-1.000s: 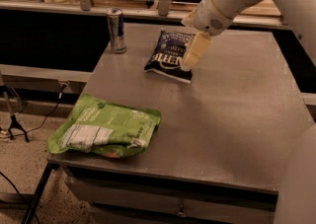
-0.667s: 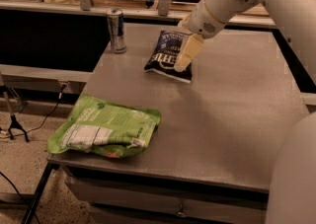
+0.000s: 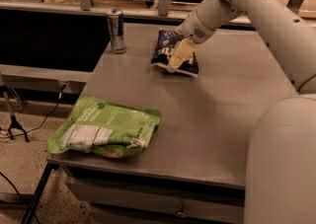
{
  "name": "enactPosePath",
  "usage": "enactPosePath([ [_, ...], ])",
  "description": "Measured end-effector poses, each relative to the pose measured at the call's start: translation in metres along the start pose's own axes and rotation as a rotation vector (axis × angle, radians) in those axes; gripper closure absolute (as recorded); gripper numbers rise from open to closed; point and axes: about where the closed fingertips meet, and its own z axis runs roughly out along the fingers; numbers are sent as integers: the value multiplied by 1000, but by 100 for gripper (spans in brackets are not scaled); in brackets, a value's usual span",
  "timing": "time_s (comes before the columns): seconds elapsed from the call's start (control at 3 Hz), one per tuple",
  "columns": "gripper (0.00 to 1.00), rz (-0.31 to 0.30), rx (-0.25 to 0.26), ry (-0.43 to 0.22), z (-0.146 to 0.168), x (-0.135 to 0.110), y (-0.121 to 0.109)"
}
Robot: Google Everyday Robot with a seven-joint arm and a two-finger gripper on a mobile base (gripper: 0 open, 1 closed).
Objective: Pick blue chip bag
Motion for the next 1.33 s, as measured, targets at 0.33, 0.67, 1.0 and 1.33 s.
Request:
enactPosePath([
  [0.33,16,29,-22,-24,12,2,-4],
  [0.67,39,27,-47,-56,12,-2,1],
  [1.0,63,29,-84,-124,0,-7,10],
  [1.33,86,9,-98,-221,-37,-17,20],
])
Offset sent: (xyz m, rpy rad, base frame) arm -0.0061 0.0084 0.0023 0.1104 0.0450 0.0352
